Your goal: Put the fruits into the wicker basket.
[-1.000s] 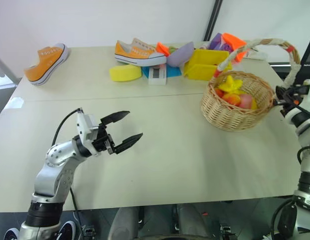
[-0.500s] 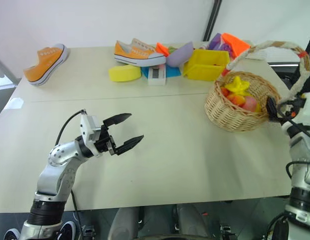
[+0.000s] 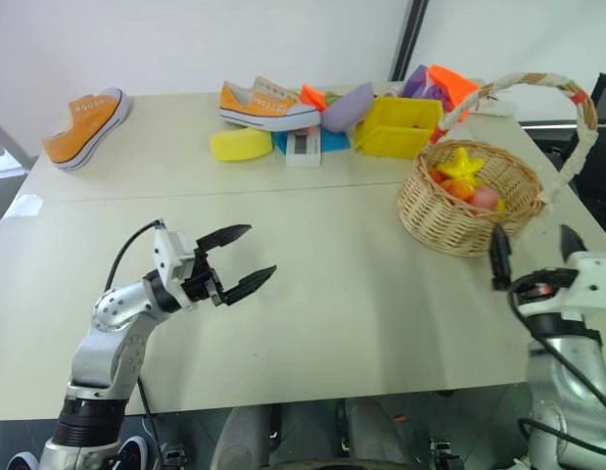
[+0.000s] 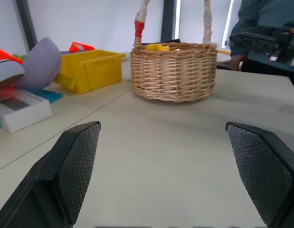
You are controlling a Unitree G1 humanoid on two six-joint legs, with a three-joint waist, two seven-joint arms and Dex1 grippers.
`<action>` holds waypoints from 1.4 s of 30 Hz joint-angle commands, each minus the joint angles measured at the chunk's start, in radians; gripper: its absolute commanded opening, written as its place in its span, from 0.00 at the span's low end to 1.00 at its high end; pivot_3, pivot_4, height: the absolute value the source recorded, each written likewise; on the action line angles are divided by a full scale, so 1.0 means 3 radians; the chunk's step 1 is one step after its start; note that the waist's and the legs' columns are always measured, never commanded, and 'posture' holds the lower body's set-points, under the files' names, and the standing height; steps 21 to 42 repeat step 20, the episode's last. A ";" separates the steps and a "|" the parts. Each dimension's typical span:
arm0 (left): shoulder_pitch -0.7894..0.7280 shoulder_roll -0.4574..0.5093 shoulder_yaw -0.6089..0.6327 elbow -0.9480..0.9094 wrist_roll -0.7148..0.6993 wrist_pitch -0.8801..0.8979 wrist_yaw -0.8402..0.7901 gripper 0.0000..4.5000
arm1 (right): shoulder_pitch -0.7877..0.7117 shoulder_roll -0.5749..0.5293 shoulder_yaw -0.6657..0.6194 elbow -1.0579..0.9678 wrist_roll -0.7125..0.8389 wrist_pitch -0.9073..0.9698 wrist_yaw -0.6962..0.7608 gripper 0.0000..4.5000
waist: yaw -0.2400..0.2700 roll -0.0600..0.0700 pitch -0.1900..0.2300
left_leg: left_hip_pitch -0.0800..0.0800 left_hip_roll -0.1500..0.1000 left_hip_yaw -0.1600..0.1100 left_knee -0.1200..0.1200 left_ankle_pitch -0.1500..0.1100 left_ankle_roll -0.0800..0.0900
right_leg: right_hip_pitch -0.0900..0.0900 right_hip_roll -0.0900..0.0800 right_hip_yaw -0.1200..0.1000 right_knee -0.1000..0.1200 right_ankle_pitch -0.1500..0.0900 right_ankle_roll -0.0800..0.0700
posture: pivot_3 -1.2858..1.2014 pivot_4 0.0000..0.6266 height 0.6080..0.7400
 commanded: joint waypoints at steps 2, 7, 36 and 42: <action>0.0040 0.0054 0.0246 0.0106 0.0206 -0.0083 0.0300 1.00 | -0.0501 -0.0372 0.0652 -0.0125 0.0298 0.0420 0.0634 1.00 | 0.0005 0.0000 0.0000 | 0.0000 0.0000 0.0000 0.0000 0.0000 0.0000 | -0.0002 0.0000 0.0001 0.0000 0.0001 -0.0002 | 0.52 0.24 1.00; 0.0030 0.0048 0.0503 0.0278 0.0373 -0.0067 0.0739 1.00 | -0.0932 -0.0792 0.1003 0.0198 0.0685 0.0733 0.1421 1.00 | 0.0064 -0.0010 0.0003 | -0.0004 0.0001 -0.0002 -0.0003 0.0000 0.0001 | -0.0002 0.0000 -0.0003 -0.0006 0.0000 -0.0001 | 0.52 0.24 1.00; 0.0365 -0.0024 0.1239 0.0307 0.0531 -0.0280 0.1563 1.00 | -0.1556 -0.0878 0.1461 0.1135 0.0357 0.0499 0.2090 1.00 | 0.0084 -0.0011 0.0003 | -0.0010 0.0001 -0.0001 -0.0005 -0.0003 0.0000 | -0.0007 -0.0004 -0.0002 -0.0016 0.0003 -0.0002 | 0.52 0.24 1.00; 0.0365 -0.0024 0.1239 0.0307 0.0531 -0.0280 0.1563 1.00 | -0.1556 -0.0878 0.1461 0.1135 0.0357 0.0499 0.2090 1.00 | 0.0084 -0.0011 0.0003 | -0.0010 0.0001 -0.0001 -0.0005 -0.0003 0.0000 | -0.0007 -0.0004 -0.0002 -0.0016 0.0003 -0.0002 | 0.52 0.24 1.00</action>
